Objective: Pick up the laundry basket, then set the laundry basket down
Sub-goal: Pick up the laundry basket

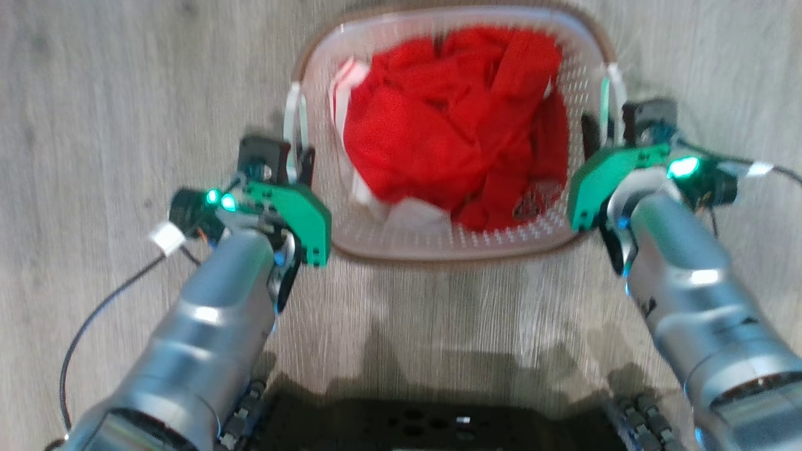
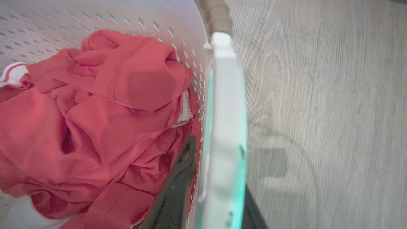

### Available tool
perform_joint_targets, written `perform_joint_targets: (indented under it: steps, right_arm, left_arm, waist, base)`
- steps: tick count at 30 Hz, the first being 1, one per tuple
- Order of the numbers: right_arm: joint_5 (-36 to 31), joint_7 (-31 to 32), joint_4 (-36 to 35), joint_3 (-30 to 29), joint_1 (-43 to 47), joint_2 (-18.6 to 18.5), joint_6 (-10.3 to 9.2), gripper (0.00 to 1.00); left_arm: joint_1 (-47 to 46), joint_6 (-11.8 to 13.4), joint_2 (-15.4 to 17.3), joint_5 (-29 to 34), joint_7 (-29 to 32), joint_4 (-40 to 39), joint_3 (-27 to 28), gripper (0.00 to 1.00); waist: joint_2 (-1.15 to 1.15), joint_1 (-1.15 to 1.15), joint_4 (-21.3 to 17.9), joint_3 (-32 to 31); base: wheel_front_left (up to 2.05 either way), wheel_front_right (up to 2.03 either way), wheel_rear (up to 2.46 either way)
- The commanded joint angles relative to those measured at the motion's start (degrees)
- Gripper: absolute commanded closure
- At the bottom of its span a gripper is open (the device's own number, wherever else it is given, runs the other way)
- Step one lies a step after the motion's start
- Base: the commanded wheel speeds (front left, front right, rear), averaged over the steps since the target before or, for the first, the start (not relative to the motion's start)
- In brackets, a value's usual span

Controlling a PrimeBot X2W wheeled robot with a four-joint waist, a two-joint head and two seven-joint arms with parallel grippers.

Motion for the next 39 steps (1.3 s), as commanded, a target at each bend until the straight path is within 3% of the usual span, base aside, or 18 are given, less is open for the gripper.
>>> perform_joint_targets:
  steps: [1, 24, 39]
  right_arm:
    - [0.57, -0.61, 0.48, 1.93, 4.27, 0.55, 0.14, 1.00]
    - [18.24, 13.82, 3.31, 20.85, 22.37, 0.55, 0.14, 1.00]
    - [22.62, 16.48, 1.63, 27.47, 26.17, 0.55, 0.14, 1.00]
  left_arm:
    - [2.12, 0.20, 2.04, -0.48, -0.63, 0.21, 0.29, 1.00]
    - [20.35, 1.00, 2.04, -13.43, 5.82, 6.25, -13.36, 1.00]
    - [23.85, 1.56, 2.04, -16.16, 7.66, 7.80, -16.87, 1.00]
  waist:
    - [-0.01, 0.00, -0.15, -4.66]
    - [-0.01, 0.00, -2.70, -36.51]
    - [-0.01, 0.00, -2.98, -45.00]
  base:
    - [0.00, 0.00, 0.00]
    - [0.00, 0.00, 0.00]
    - [0.00, 0.00, 0.00]
